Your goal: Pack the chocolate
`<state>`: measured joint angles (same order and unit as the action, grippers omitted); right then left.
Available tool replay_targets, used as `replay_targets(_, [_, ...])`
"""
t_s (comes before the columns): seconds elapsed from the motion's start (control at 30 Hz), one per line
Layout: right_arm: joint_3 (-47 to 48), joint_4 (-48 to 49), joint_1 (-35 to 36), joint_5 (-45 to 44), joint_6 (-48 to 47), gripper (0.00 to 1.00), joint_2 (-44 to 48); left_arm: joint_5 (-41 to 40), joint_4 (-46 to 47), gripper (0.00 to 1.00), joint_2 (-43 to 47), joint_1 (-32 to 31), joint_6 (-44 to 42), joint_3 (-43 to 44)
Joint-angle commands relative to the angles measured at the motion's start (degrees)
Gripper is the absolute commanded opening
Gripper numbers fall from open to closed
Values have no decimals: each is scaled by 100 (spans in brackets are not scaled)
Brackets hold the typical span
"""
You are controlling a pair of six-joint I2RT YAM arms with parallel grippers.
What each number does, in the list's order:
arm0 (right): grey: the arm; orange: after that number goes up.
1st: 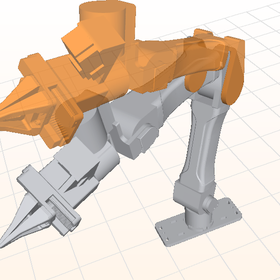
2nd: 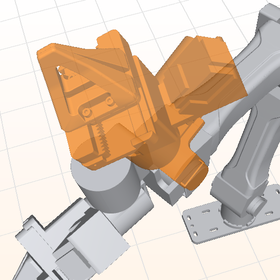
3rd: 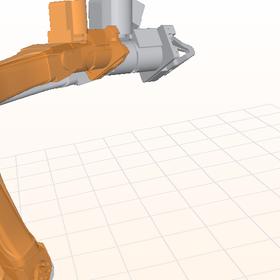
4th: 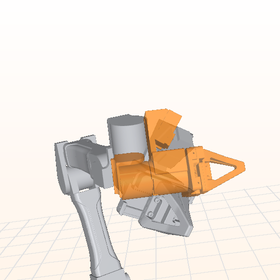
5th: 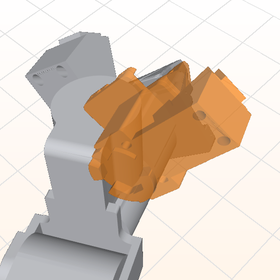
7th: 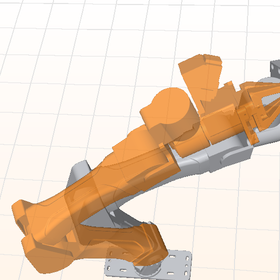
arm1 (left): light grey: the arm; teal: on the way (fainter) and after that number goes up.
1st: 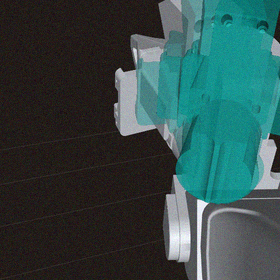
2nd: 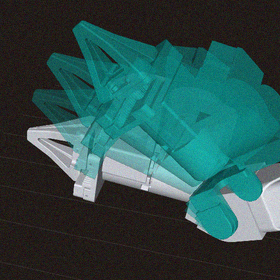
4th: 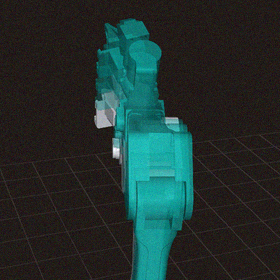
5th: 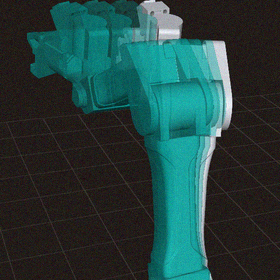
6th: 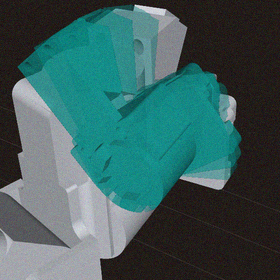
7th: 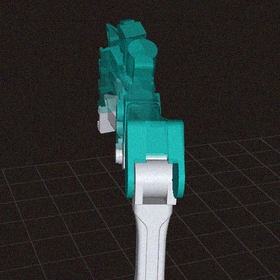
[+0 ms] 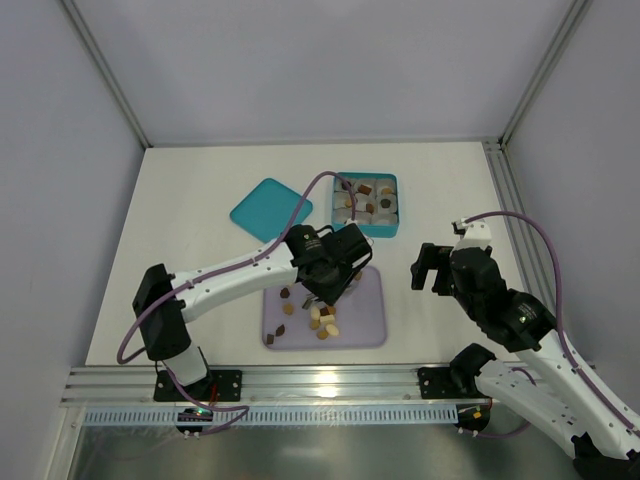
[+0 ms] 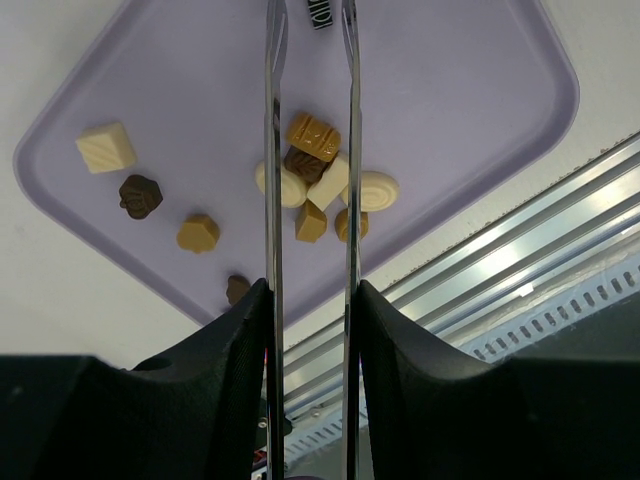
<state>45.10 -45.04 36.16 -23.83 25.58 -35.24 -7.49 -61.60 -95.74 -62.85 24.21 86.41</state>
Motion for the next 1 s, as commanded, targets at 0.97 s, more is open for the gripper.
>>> replay_targets(0.97, [-10, 223, -4, -42, -36, 100, 97, -244, -150, 29, -155, -87, -74, 192])
